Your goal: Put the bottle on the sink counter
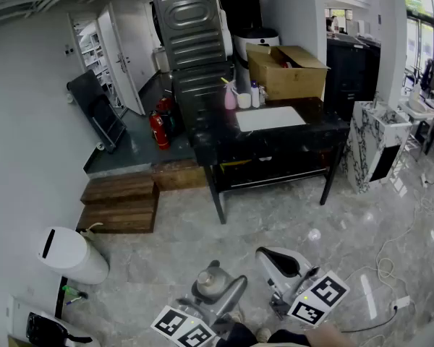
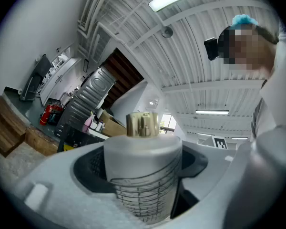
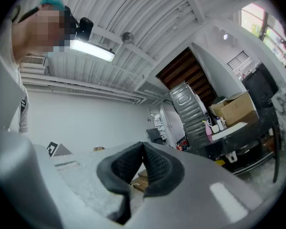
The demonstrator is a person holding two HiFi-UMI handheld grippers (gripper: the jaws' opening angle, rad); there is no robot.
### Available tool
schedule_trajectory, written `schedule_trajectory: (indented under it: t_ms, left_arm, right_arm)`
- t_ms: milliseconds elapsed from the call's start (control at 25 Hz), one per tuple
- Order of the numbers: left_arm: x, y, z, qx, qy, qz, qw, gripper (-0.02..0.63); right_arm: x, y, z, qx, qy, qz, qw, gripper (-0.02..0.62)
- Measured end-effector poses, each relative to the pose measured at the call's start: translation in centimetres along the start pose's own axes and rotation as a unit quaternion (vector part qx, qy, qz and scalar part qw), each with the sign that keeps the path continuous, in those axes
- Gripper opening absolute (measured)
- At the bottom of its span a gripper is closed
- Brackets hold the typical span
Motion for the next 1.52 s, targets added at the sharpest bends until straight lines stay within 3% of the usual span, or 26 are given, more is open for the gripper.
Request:
schedule_trajectory:
  t_ms: [240,440,680,1000,1240,1520]
  left_arm:
    - [-1.0,0.9,1.0,0.006,0.030,0.014,0.9994,0.350]
    - [-0.5,1.3,0.7,-0.008,0.024,-0.004,0.9997,0.350]
    - [0.2,1.5,0.4,-0.008,0.028,-0.020,0.9994,0.350]
    - [-0.5,3.5,-0.6,0.007,0.013,-0.037,0.9992,0.350]
    - [-4.6,7.5,0.5,0.002,0.025,-0.050,0.9984,0.350]
    - [-11.5,13.9,5.3,0.015,0.036,-0.089,0.9952,0.350]
  right_arm:
    - [0.4,0.6,0.3,-0.016,-0.022,0.020,0.999,0.003]
    - [0.3,0.8,-0.2,-0.020,-0.030,0.020,0.999,0.003]
    - [1.8,-0.5,1.4,0.047,0.038,-0.021,0.998,0.003]
    - [4.6,-1.2,-1.4,0.015,0.061,-0.032,0.998,0.003]
    - [8.2,4.0,-0.9,0.015,0.051,-0.030,0.998,0.003]
    - [13.0,12.4,1.5,0.033,0.021,-0.044,0.998,0.003]
Point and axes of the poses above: the fingertips, and each gripper's own axes: y forward along the fingers, x to its right, z out of its top, the point moved 3 cm from there along -y, backward along the fingers, and after that the axes turned 1 degree about z, right-handed, at the moved point
